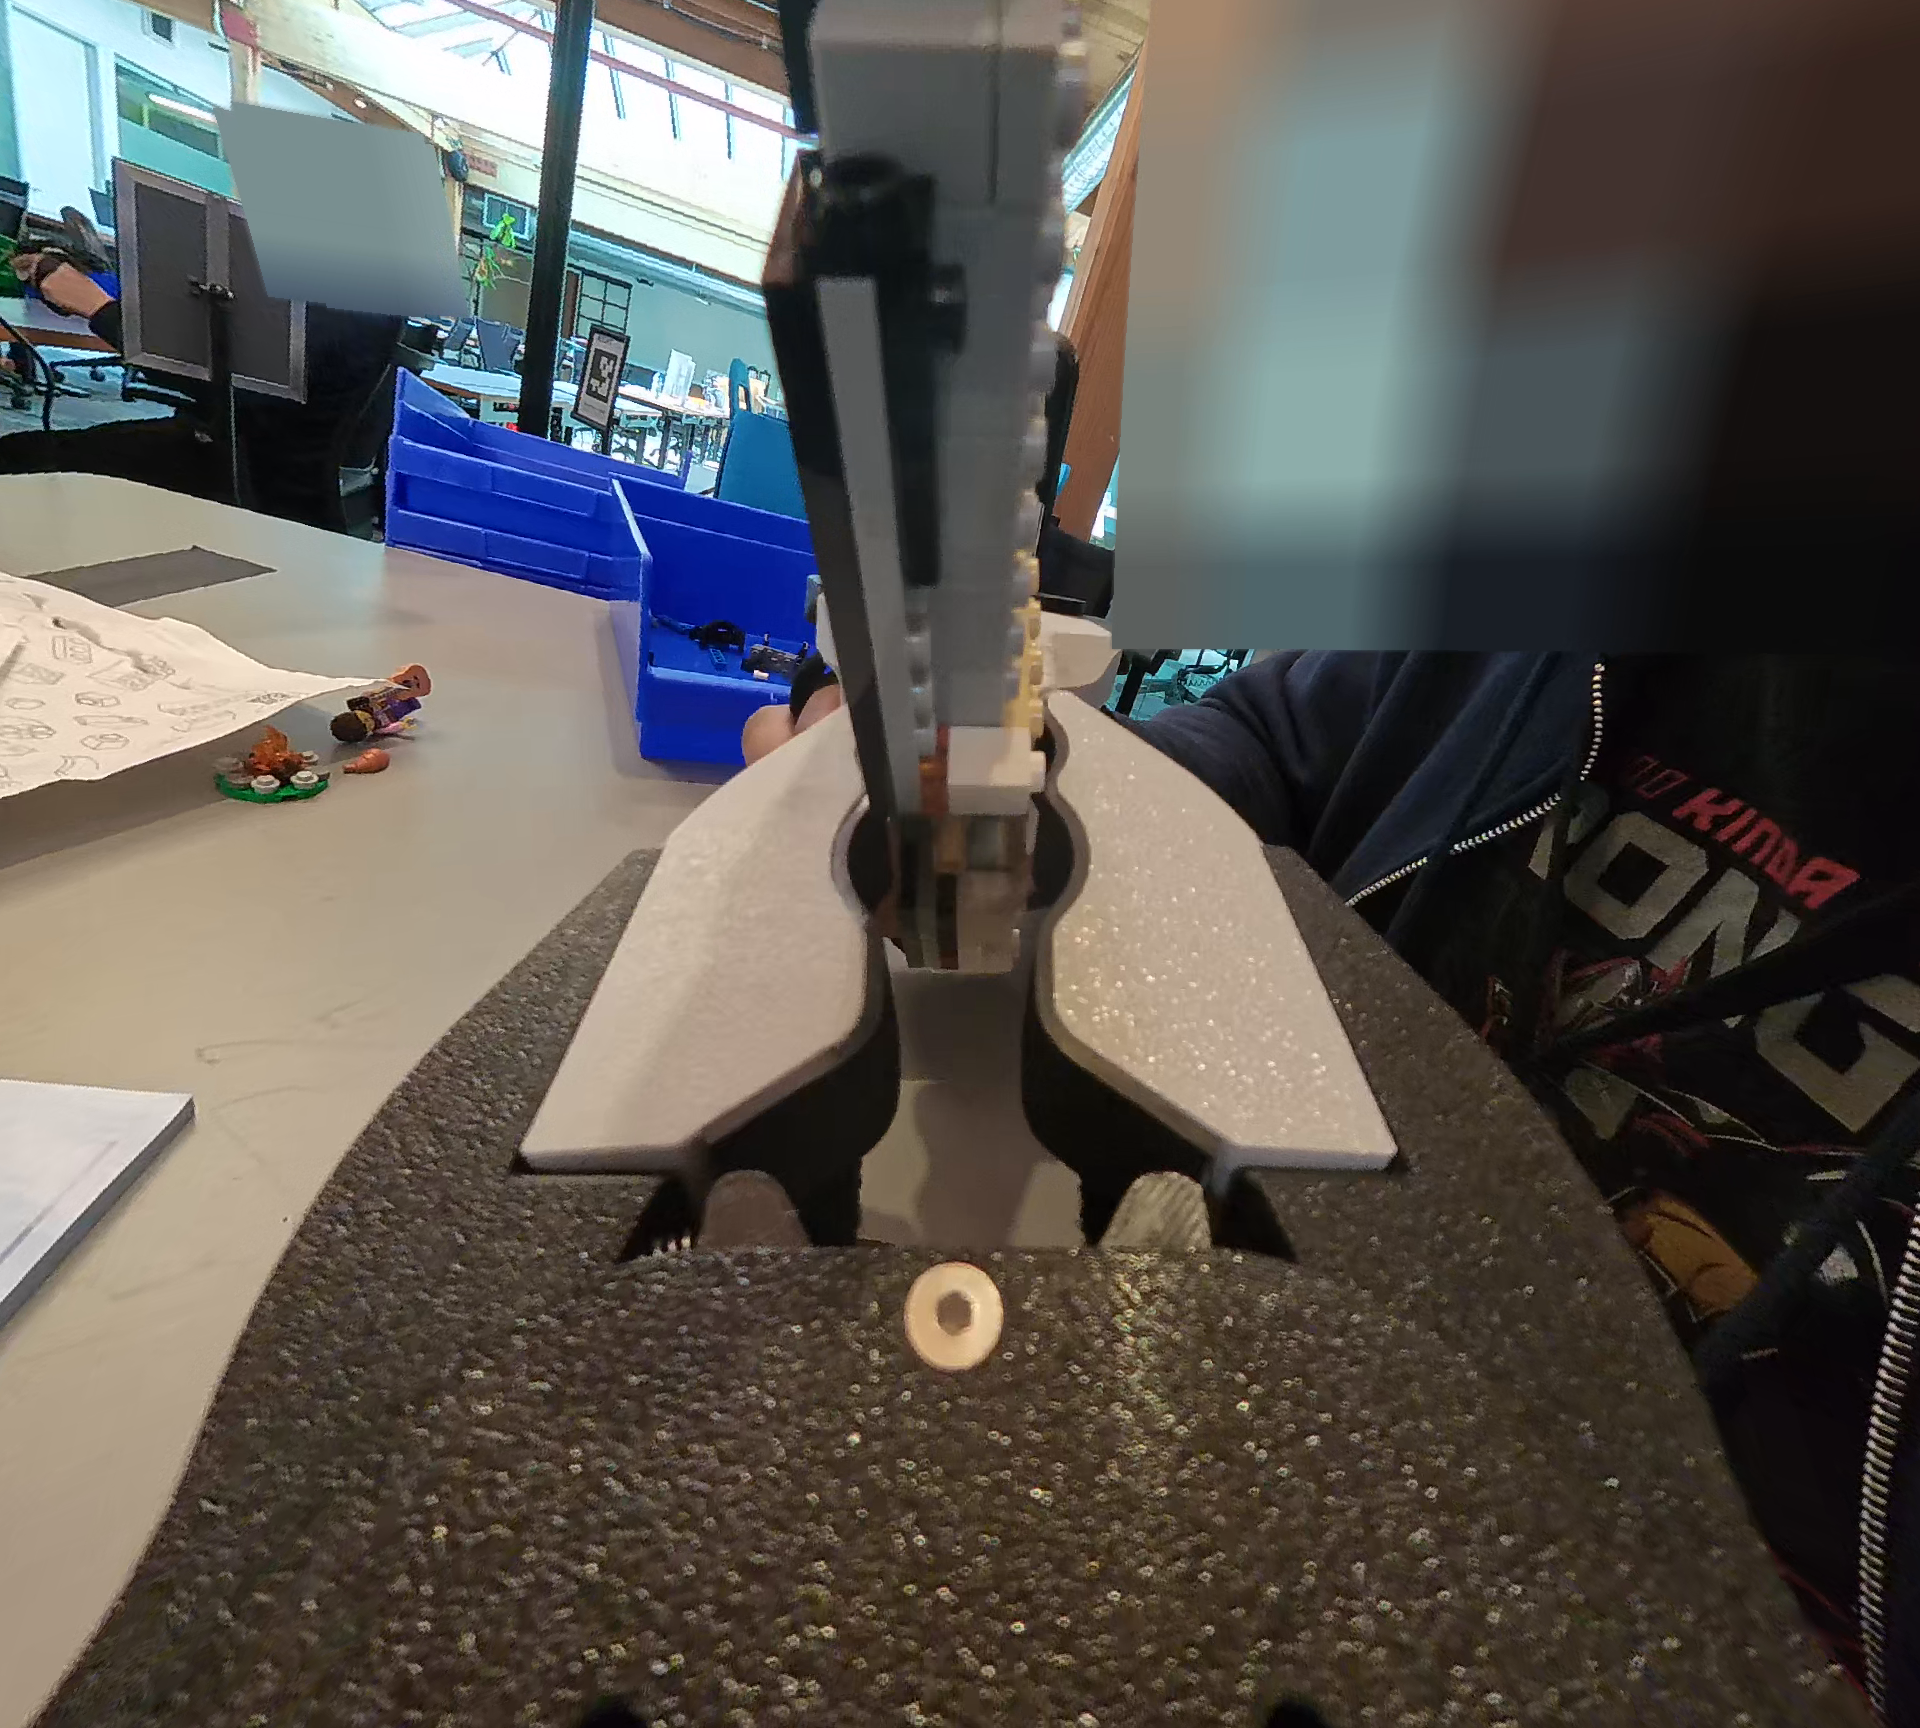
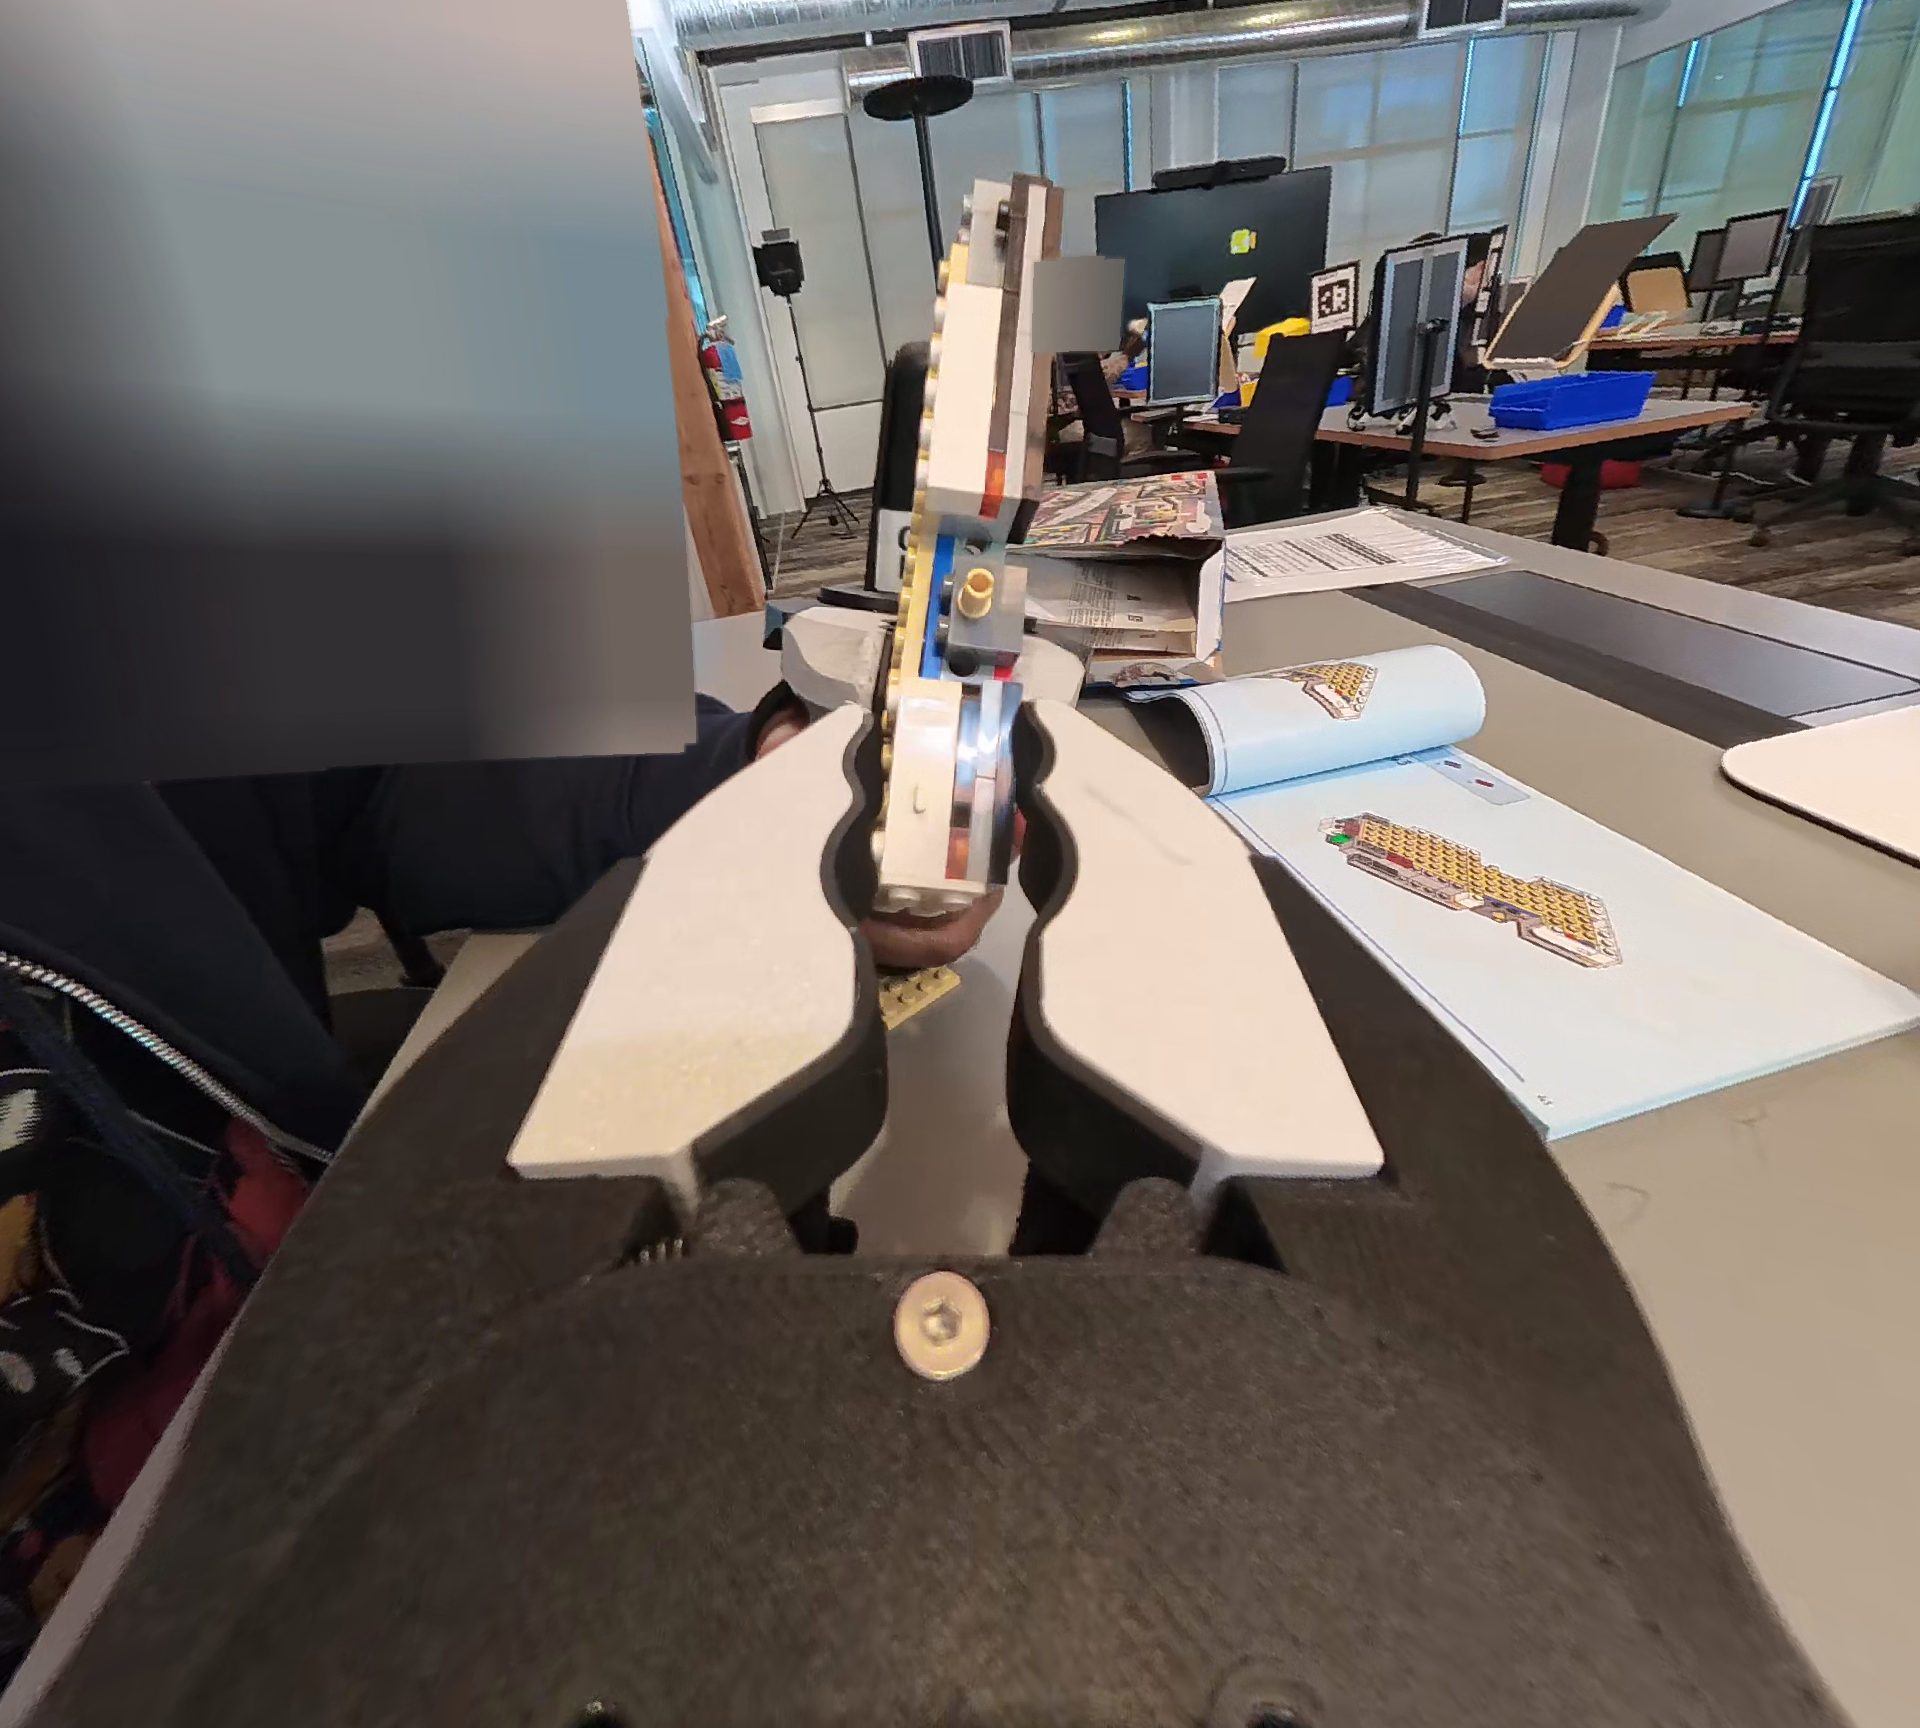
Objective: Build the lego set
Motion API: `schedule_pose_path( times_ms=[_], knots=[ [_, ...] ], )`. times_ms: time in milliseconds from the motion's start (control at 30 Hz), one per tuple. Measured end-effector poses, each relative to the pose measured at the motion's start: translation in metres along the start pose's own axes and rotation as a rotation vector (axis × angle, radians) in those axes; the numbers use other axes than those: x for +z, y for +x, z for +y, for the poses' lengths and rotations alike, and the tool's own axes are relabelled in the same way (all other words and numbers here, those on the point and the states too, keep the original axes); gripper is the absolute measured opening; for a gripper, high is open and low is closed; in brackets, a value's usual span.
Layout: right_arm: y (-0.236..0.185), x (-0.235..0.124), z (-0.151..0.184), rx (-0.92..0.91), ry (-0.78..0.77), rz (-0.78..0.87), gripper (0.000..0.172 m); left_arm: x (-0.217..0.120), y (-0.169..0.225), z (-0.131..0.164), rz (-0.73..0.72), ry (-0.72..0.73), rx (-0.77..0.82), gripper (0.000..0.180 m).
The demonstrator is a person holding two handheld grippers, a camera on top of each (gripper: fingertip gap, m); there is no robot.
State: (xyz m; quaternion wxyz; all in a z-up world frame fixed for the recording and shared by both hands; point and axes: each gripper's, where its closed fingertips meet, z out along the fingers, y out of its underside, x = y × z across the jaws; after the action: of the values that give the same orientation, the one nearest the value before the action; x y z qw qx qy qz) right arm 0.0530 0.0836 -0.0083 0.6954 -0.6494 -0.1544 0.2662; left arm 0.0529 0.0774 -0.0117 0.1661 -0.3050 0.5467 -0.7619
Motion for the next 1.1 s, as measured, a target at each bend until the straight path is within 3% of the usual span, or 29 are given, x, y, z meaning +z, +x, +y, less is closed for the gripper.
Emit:
schedule_pose_path(
  times_ms=[167,367,733,1100],
  knots=[
    [0.005,-0.001,-0.001,0.057,0.025,0.006,0.026,0.002,-0.005,-0.001,-0.029,0.007,-0.013,0.024],
    [0.014,-0.001,0.002,0.086,-0.001,0.053,0.045,-0.007,-0.013,-0.014,-0.097,0.083,0.009,0.024],
    [0.008,0.002,0.003,0.076,0.026,0.037,0.027,0.002,-0.008,-0.006,-0.066,0.057,-0.004,0.024],
    [0.003,0.001,0.003,0.074,0.03,-0.015,0.025,0.003,-0.004,-0.006,-0.038,0.072,-0.019,0.025]
  ],
)
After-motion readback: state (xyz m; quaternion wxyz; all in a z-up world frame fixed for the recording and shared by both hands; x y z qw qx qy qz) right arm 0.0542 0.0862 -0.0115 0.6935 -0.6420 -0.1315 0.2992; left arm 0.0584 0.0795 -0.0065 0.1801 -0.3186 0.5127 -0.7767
